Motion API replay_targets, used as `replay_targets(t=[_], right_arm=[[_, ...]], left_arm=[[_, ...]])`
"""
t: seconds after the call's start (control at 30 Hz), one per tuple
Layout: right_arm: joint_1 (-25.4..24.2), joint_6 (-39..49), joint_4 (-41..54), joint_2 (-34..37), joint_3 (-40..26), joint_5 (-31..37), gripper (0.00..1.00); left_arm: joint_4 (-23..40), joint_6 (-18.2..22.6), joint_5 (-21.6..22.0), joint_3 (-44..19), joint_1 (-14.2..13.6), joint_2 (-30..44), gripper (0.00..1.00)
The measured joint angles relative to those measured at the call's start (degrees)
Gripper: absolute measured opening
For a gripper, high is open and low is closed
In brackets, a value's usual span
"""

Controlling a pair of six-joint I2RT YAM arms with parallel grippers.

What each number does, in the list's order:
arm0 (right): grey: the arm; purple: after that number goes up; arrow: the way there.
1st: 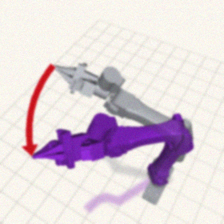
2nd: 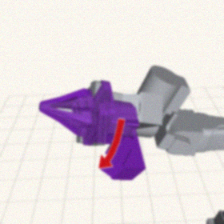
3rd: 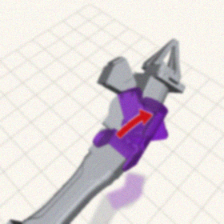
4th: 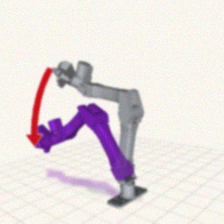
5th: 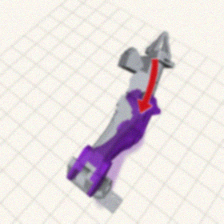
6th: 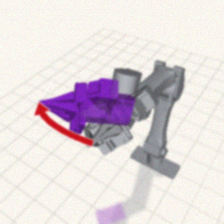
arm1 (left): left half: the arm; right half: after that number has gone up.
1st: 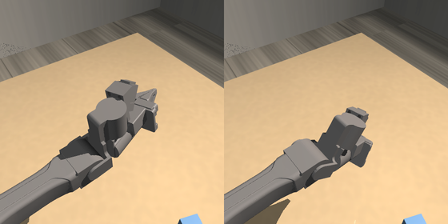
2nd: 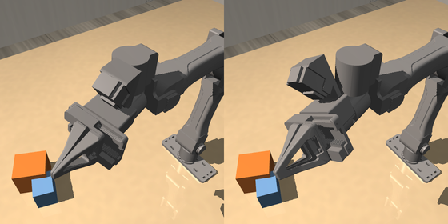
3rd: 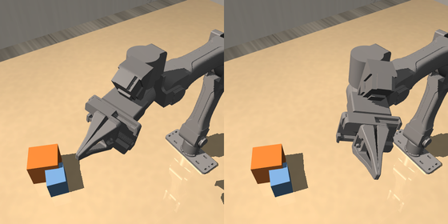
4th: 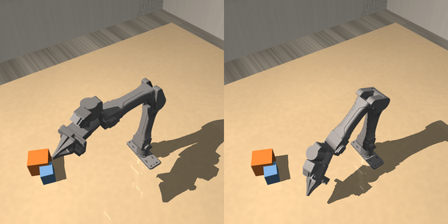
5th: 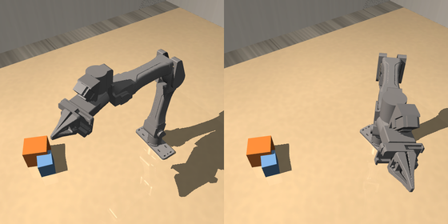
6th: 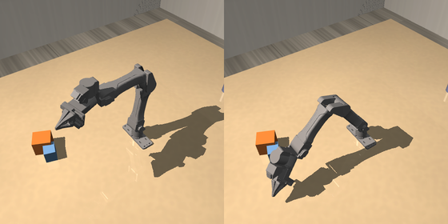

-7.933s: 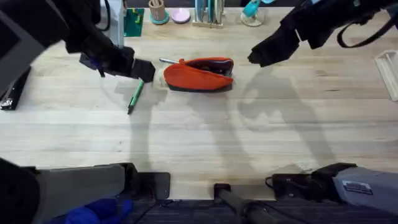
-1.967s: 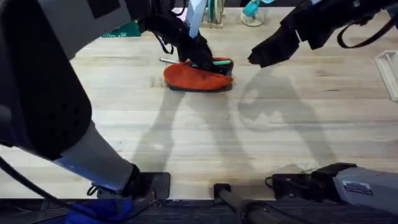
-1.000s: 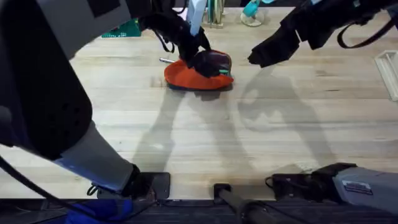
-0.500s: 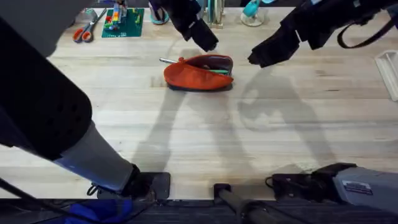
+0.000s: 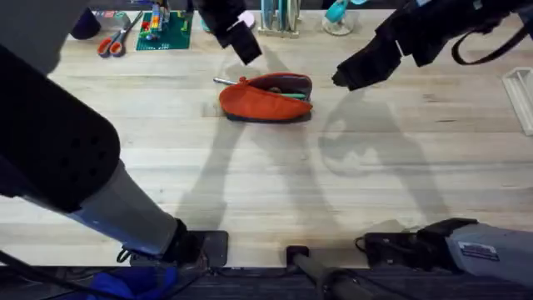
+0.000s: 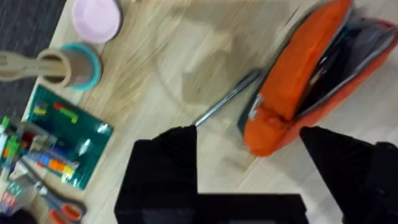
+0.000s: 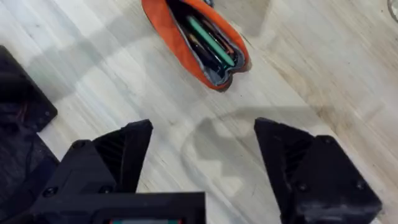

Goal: Unzip the bag, pick up the pens from the table one at a time and place them inside, then zip the bag closed.

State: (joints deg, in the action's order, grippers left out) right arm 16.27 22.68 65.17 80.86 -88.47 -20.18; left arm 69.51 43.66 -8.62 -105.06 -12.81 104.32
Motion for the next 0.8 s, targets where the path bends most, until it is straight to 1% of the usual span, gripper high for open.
replay_targets(t=[0.17, 0.33, 0.53, 0.63, 0.7, 0.8], right_arm=[[-0.02, 0.0, 0.0, 0.0, 0.0, -0.02, 0.996], [0.0, 0.0, 0.0, -0.02, 0.0, -0.02, 0.996], [0.0, 0.0, 0.0, 0.0, 0.0, 0.0, 0.996], [0.0, 0.0, 0.0, -0.02, 0.0, 0.0, 0.996], [0.0, 0.0, 0.0, -0.02, 0.0, 0.0, 0.996], [-0.01, 0.0, 0.0, -0.01, 0.0, 0.0, 0.996]], left_arm=[[0.14, 3.24, 1.41, 0.0, 2.85, -0.01, 0.991], [-0.25, 8.24, 0.42, 0.0, 5.98, -0.01, 0.991], [-0.49, 16.31, -5.93, 0.0, 10.97, 0.01, 0.991], [-0.72, 20.86, -8.41, 0.0, 12.95, -0.01, 0.991], [-1.45, 24.09, -9.53, 0.0, 13.71, -0.01, 0.991], [-1.59, 28.58, -10.41, -0.01, 14.04, 0.06, 0.992]])
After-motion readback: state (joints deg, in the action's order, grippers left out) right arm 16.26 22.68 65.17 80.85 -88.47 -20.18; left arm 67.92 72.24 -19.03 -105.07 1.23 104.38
